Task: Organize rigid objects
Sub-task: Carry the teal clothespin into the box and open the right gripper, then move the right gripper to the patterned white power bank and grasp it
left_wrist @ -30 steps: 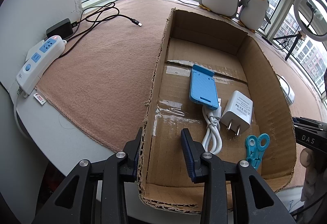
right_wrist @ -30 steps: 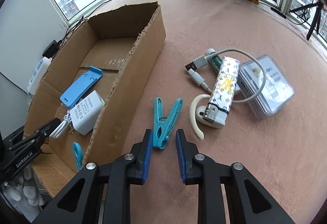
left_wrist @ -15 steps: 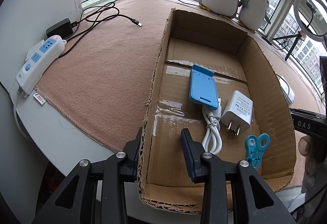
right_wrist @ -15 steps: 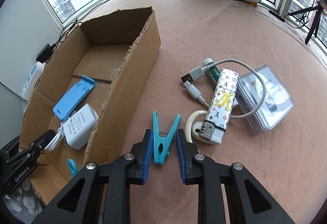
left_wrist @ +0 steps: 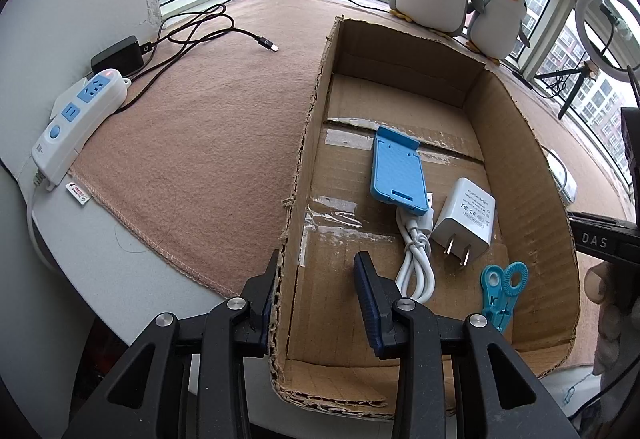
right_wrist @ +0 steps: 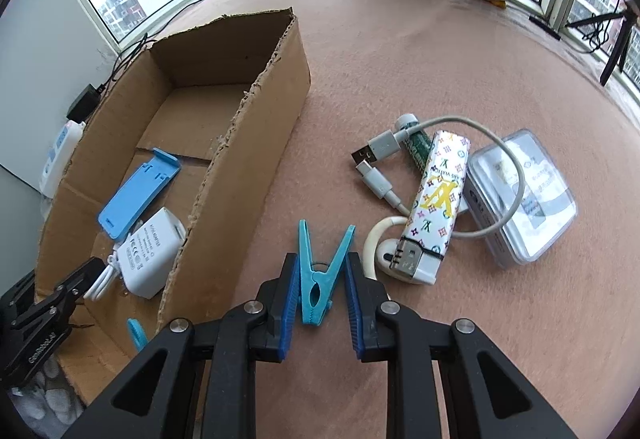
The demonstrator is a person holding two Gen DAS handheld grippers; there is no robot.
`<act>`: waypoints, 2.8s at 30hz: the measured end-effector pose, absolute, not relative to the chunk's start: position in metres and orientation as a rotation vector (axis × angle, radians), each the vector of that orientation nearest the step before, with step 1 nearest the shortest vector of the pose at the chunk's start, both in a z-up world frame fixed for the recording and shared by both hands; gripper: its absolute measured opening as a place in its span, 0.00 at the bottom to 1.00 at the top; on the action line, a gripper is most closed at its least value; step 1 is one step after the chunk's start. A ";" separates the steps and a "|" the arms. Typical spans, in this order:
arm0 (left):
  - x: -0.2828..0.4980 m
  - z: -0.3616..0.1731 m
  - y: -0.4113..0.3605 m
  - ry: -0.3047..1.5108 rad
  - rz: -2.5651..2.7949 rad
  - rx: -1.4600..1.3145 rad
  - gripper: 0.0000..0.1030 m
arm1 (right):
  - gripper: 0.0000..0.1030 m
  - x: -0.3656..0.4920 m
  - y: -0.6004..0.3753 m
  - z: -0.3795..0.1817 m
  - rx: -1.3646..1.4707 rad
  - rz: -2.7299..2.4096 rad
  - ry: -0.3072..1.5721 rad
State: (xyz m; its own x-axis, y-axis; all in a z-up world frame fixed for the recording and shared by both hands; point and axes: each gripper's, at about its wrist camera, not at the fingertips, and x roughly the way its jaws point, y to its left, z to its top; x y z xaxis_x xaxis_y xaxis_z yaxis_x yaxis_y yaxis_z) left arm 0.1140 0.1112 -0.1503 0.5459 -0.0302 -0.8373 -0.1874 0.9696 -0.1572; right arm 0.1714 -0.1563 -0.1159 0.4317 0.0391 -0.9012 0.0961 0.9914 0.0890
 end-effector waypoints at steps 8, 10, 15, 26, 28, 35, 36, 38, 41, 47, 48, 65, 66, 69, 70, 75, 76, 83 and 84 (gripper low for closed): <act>0.114 -0.150 0.112 0.992 0.094 -0.239 0.35 | 0.19 0.155 -0.170 -0.118 0.263 0.016 1.134; 0.114 -0.150 0.112 0.992 0.094 -0.240 0.35 | 0.19 0.149 -0.174 -0.117 0.298 0.023 1.131; 0.114 -0.150 0.111 0.991 0.094 -0.239 0.35 | 0.19 0.133 -0.181 -0.104 0.325 0.021 1.096; 0.114 -0.151 0.111 0.991 0.094 -0.240 0.35 | 0.19 0.132 -0.138 -0.041 0.249 0.101 0.952; 0.114 -0.151 0.111 0.991 0.094 -0.240 0.35 | 0.19 0.136 -0.123 -0.040 0.224 0.124 0.950; 0.114 -0.151 0.112 0.991 0.093 -0.239 0.35 | 0.19 0.143 -0.083 -0.049 0.156 0.178 0.967; 0.114 -0.151 0.111 0.991 0.094 -0.240 0.35 | 0.19 0.144 -0.078 -0.051 0.147 0.180 0.968; 0.114 -0.151 0.111 0.991 0.094 -0.240 0.35 | 0.19 0.145 -0.073 -0.054 0.135 0.189 0.975; 0.114 -0.151 0.111 0.991 0.093 -0.241 0.35 | 0.19 0.146 -0.068 -0.058 0.121 0.191 0.984; 0.113 -0.150 0.110 0.991 0.093 -0.241 0.35 | 0.20 0.147 -0.061 -0.066 0.099 0.187 0.999; 0.113 -0.150 0.110 0.990 0.093 -0.241 0.35 | 0.20 0.147 -0.060 -0.066 0.092 0.184 0.998; 0.116 -0.150 0.107 0.997 0.101 -0.239 0.35 | 0.27 0.097 -0.127 -0.047 0.161 0.097 0.886; 0.116 -0.150 0.107 0.997 0.103 -0.239 0.35 | 0.27 0.091 -0.138 -0.047 0.169 0.078 0.877; 0.116 -0.150 0.106 0.995 0.106 -0.233 0.35 | 0.27 0.080 -0.161 -0.050 0.186 0.041 0.875; 0.115 -0.150 0.106 0.997 0.108 -0.237 0.35 | 0.27 0.078 -0.166 -0.051 0.185 0.032 0.877; 0.112 -0.150 0.105 0.999 0.111 -0.235 0.35 | 0.27 0.077 -0.183 -0.058 0.180 0.002 0.890; 0.112 -0.150 0.105 1.002 0.112 -0.241 0.35 | 0.27 0.079 -0.186 -0.060 0.181 0.000 0.895; 0.113 -0.150 0.108 1.010 0.118 -0.256 0.35 | 0.27 0.104 -0.206 -0.066 0.249 -0.003 0.925; 0.113 -0.150 0.108 1.010 0.120 -0.257 0.35 | 0.27 0.110 -0.208 -0.066 0.258 -0.007 0.931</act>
State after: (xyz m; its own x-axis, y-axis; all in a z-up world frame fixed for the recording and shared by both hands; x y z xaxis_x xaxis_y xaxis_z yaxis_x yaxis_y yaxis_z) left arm 0.1130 0.1079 -0.1502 0.5285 -0.0191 -0.8487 -0.2176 0.9633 -0.1571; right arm 0.1096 -0.2082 -0.0661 0.5995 0.1049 -0.7935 0.1175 0.9691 0.2169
